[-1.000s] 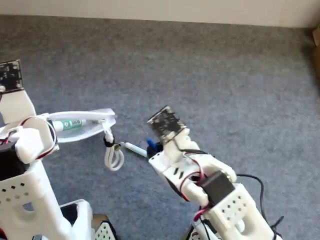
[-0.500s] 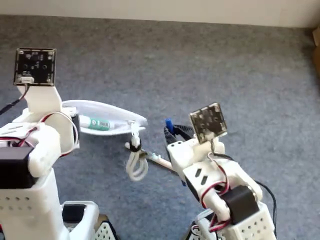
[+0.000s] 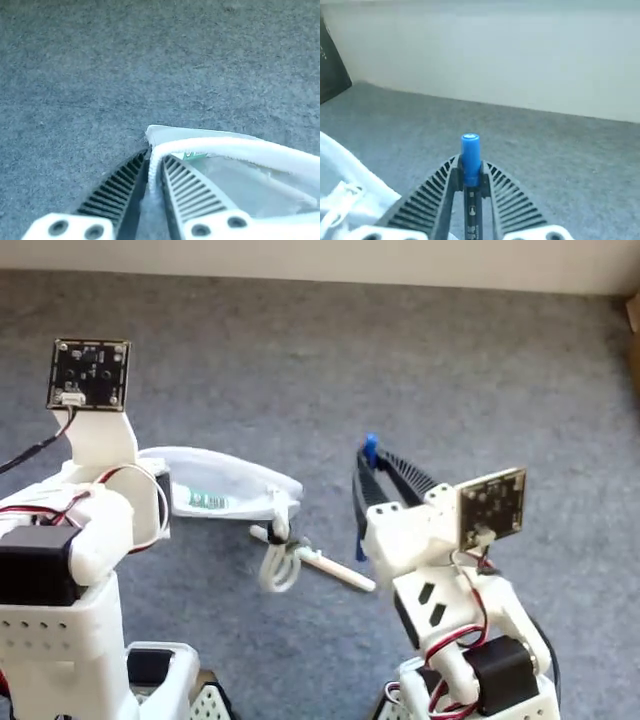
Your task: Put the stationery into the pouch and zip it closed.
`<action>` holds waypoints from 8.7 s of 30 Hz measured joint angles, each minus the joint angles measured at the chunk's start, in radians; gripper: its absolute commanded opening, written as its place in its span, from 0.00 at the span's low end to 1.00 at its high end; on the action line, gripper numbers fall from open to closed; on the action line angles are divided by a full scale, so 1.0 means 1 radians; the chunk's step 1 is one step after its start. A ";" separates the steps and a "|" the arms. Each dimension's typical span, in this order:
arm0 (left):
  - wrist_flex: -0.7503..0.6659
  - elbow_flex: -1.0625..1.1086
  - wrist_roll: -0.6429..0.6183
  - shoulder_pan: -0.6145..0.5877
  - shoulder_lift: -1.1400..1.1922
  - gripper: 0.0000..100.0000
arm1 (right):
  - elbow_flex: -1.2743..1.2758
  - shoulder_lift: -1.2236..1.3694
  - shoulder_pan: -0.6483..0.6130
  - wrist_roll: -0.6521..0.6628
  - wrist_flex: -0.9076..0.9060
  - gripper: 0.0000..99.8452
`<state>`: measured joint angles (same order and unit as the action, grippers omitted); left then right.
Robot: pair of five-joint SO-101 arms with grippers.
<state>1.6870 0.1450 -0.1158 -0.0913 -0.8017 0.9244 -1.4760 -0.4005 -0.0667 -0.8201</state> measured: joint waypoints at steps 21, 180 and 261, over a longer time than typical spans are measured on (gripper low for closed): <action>-0.002 0.026 0.014 0.000 -0.005 0.01 | 0.000 -0.008 -0.259 -0.003 0.713 0.01; -0.117 0.143 0.011 -0.663 -0.017 0.01 | -0.491 1.626 -0.410 0.212 -0.140 0.19; -0.015 0.057 0.051 -0.192 -0.015 0.01 | -0.043 0.910 -0.172 0.009 -0.196 0.00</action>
<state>1.6717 0.2018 -0.0652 -0.2831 -0.8170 0.8815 -0.5662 -0.5723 -0.0575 -1.0165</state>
